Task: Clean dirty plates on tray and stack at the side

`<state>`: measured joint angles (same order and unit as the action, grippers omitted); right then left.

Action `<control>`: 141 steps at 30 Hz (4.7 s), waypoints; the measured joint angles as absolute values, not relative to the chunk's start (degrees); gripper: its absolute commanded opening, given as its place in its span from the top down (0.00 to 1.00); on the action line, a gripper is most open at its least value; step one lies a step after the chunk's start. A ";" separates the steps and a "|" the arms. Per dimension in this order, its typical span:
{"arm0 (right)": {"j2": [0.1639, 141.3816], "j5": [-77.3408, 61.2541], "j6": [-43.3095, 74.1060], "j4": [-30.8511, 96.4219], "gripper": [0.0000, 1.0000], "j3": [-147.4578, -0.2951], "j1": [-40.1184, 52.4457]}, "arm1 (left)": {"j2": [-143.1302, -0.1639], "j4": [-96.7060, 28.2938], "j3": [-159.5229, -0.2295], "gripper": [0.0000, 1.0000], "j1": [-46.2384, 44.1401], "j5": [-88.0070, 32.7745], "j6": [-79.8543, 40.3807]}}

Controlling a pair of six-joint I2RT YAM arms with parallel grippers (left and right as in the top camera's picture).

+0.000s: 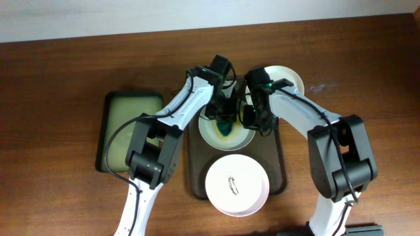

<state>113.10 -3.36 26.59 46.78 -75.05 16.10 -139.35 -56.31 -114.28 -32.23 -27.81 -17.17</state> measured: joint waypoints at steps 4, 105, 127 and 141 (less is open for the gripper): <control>113.08 -2.83 26.55 46.96 0.96 -75.05 16.10 | -140.20 -56.31 -114.28 1.00 -32.23 -33.89 -17.10; 93.36 -28.80 9.80 57.80 0.96 -79.85 -23.03 | -96.31 -68.23 -93.30 0.01 -4.27 0.84 -16.69; 102.21 -11.05 2.24 32.27 0.49 -75.61 -8.05 | -96.29 -68.14 -93.34 0.01 -4.27 0.86 -16.69; 120.20 -16.27 -2.35 28.14 0.96 -79.79 -15.73 | -96.31 -68.14 -93.34 0.01 -4.27 0.86 -16.69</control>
